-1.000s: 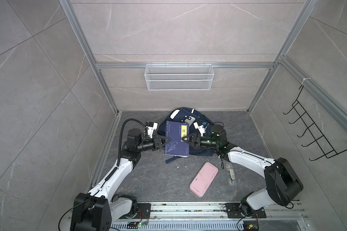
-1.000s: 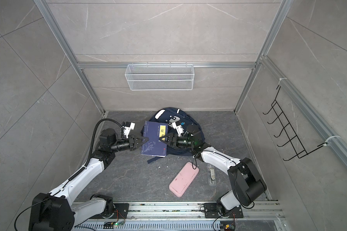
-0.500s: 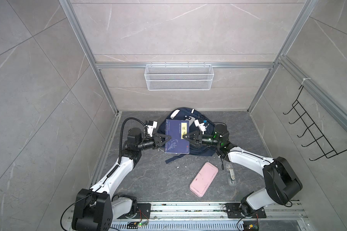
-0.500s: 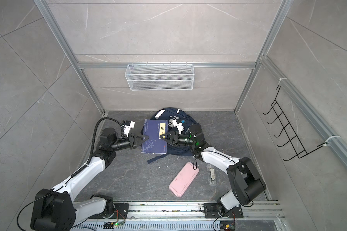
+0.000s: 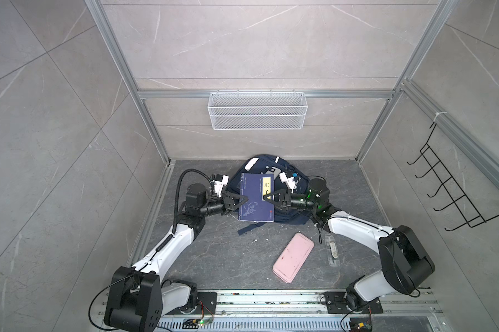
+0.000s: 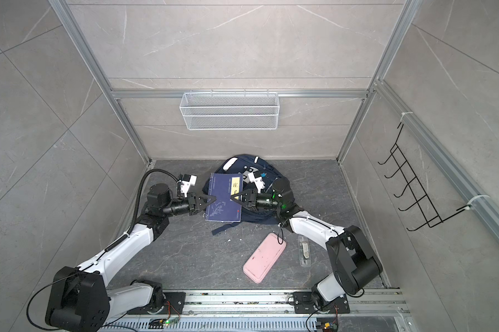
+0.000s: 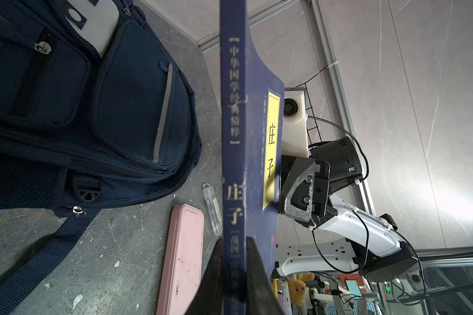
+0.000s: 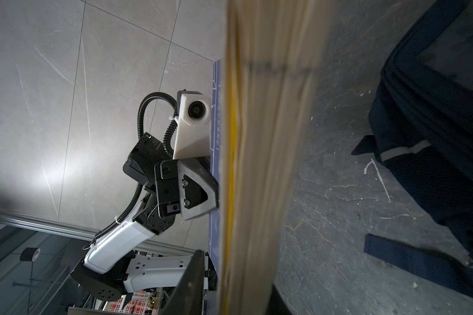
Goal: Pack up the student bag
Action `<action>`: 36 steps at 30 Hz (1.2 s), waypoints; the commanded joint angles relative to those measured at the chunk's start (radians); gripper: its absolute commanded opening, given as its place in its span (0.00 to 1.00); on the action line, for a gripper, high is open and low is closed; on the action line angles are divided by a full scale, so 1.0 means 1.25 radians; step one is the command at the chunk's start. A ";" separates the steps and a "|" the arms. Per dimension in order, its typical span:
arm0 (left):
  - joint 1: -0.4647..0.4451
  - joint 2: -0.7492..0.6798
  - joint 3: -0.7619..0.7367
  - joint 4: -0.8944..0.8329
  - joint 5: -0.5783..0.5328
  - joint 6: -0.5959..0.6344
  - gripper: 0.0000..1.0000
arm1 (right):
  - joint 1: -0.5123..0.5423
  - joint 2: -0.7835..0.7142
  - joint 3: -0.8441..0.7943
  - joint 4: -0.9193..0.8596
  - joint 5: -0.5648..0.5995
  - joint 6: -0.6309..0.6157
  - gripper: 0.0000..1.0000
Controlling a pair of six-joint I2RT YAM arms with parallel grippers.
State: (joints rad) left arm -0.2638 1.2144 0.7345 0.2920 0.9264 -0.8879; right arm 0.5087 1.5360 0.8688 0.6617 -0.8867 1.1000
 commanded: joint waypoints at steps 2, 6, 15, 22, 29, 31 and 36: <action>-0.008 0.006 0.024 0.008 0.034 0.028 0.00 | -0.007 -0.029 -0.013 0.008 -0.006 -0.021 0.21; -0.007 0.015 0.030 0.006 0.032 0.029 0.02 | -0.015 -0.050 -0.016 -0.028 0.001 -0.047 0.10; -0.007 0.021 0.072 -0.114 -0.016 0.103 0.45 | -0.116 -0.120 -0.073 -0.030 0.009 0.005 0.00; -0.024 0.062 0.134 -0.204 -0.056 0.156 0.46 | -0.248 -0.217 -0.101 -0.202 0.022 -0.057 0.00; -0.128 0.172 0.284 -0.400 -0.217 0.269 0.46 | -0.383 -0.308 -0.043 -0.560 0.090 -0.216 0.00; -0.167 0.218 0.340 -0.455 -0.278 0.303 0.46 | -0.401 -0.322 -0.013 -0.670 0.135 -0.273 0.00; -0.276 0.363 0.519 -0.606 -0.479 0.387 0.45 | -0.433 -0.350 0.014 -0.814 0.219 -0.352 0.00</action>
State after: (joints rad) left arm -0.5568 1.6093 1.2869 -0.3138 0.5091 -0.5060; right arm -0.0189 1.1358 0.8497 -0.1875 -0.6861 0.7685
